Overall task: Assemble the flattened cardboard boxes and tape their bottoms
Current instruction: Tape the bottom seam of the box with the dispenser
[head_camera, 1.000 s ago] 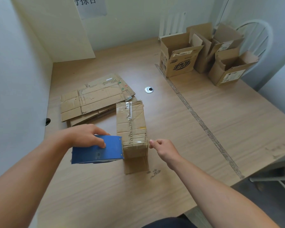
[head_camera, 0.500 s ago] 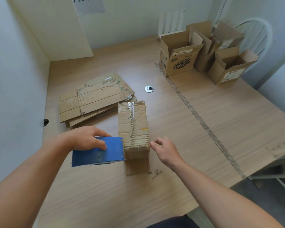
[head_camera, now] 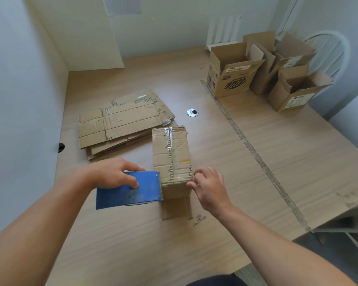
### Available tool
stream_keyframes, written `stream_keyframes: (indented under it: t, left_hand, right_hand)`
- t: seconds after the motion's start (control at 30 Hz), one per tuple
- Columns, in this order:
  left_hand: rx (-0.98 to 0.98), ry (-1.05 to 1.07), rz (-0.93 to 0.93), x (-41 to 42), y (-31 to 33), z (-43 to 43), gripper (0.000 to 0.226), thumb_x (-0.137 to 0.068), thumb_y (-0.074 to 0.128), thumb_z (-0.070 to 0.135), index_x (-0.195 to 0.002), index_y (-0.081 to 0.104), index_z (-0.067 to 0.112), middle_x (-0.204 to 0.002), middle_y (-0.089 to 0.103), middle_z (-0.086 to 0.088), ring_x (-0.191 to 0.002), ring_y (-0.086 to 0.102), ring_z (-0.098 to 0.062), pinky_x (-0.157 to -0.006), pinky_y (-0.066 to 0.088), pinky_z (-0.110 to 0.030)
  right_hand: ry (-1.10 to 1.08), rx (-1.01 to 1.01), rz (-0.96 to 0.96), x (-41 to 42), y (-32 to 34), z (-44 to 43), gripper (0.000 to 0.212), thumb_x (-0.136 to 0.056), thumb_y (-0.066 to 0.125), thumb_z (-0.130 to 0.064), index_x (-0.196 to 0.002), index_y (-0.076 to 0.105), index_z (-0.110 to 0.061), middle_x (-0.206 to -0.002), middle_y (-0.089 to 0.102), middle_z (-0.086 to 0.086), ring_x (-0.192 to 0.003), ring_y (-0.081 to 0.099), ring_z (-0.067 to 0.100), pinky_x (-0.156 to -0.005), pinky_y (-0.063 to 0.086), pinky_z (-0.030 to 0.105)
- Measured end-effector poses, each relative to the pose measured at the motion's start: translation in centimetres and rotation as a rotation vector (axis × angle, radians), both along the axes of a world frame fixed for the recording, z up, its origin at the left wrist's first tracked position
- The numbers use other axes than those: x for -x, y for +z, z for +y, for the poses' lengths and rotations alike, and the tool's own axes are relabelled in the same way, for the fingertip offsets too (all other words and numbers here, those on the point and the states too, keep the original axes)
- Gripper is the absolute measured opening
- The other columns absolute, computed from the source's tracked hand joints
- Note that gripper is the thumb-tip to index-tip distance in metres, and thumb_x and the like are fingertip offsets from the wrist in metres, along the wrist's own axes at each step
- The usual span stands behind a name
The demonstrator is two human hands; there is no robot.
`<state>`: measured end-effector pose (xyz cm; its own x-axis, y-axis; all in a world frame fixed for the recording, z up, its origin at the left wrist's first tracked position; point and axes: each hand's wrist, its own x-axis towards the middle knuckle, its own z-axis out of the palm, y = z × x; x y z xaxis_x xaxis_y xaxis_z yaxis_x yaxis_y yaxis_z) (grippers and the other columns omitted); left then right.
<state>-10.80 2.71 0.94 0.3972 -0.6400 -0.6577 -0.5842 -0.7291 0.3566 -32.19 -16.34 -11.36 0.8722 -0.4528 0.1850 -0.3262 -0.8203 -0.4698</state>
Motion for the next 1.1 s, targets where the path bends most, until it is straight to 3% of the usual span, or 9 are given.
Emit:
stream_keyframes:
  t: [0.2, 0.43, 0.53, 0.67, 0.83, 1.0, 1.1]
  left_hand:
    - [0.002, 0.014, -0.003, 0.1, -0.3, 0.3, 0.042, -0.091, 0.065, 0.037, -0.129, 0.055, 0.051, -0.123, 0.060, 0.012, -0.106, 0.056, -0.012, -0.087, 0.045, -0.032]
    - [0.008, 0.010, -0.020, 0.3, -0.4, 0.1, 0.042, -0.090, 0.065, 0.037, -0.128, 0.055, 0.052, -0.121, 0.061, 0.011, -0.104, 0.057, -0.011, -0.085, 0.045, -0.031]
    - [0.008, 0.013, -0.021, 0.4, -0.3, 0.1, 0.042, -0.090, 0.066, 0.037, -0.127, 0.055, 0.052, -0.119, 0.061, 0.012, -0.103, 0.057, -0.009, -0.082, 0.045, -0.028]
    - [-0.001, -0.001, -0.033, 0.5, -0.2, -0.1, 0.042, -0.090, 0.065, 0.037, -0.128, 0.054, 0.052, -0.121, 0.059, 0.013, -0.105, 0.055, -0.010, -0.078, 0.041, -0.026]
    - [-0.007, 0.006, -0.021, 0.6, 0.0, -0.2, 0.042, -0.091, 0.065, 0.036, -0.127, 0.054, 0.052, -0.119, 0.060, 0.013, -0.102, 0.055, -0.008, -0.077, 0.042, -0.027]
    - [-0.011, 0.011, -0.034, 0.6, 0.2, -0.2, 0.042, -0.090, 0.066, 0.037, -0.127, 0.054, 0.053, -0.121, 0.060, 0.014, -0.106, 0.056, -0.009, -0.088, 0.045, -0.030]
    - [-0.005, 0.011, -0.038, 0.6, 0.1, -0.2, 0.043, -0.089, 0.066, 0.037, -0.128, 0.054, 0.053, -0.121, 0.061, 0.013, -0.107, 0.056, -0.010, -0.092, 0.045, -0.032]
  right_hand:
    - [0.003, -0.033, 0.033, 0.2, 0.0, 0.0, 0.013, -0.091, 0.069, -0.023, -0.086, 0.063, -0.013, -0.117, 0.060, 0.001, -0.111, 0.050, 0.027, -0.090, 0.038, 0.043]
    - [-0.177, -0.145, 0.074, -0.6, 0.3, 0.8, 0.018, -0.095, 0.062, -0.033, -0.089, 0.063, -0.016, -0.121, 0.053, -0.002, -0.118, 0.041, 0.019, -0.090, 0.032, 0.035]
    - [-0.048, -0.130, 0.102, -0.3, 0.3, 0.3, 0.009, -0.095, 0.060, -0.026, -0.097, 0.058, -0.017, -0.127, 0.049, -0.002, -0.122, 0.038, 0.021, -0.093, 0.033, 0.036]
    - [0.108, -0.076, 0.180, 0.2, -0.1, -1.3, 0.015, -0.095, 0.058, -0.020, -0.110, 0.056, -0.020, -0.137, 0.044, -0.005, -0.129, 0.033, 0.022, -0.096, 0.033, 0.038]
    - [0.146, -0.065, 0.132, -0.4, 0.1, -2.3, 0.011, -0.092, 0.068, -0.023, -0.098, 0.064, -0.016, -0.137, 0.052, -0.002, -0.128, 0.039, 0.026, -0.090, 0.036, 0.039]
    - [0.131, -0.062, 0.121, -0.6, -0.2, -2.6, 0.012, -0.091, 0.069, -0.028, -0.097, 0.068, -0.018, -0.135, 0.053, -0.002, -0.127, 0.041, 0.025, -0.090, 0.039, 0.040]
    - [0.007, -0.245, 0.056, -0.6, -0.9, -1.6, 0.007, -0.091, 0.069, -0.022, -0.092, 0.069, -0.015, -0.125, 0.055, 0.001, -0.120, 0.045, 0.026, -0.096, 0.040, 0.040]
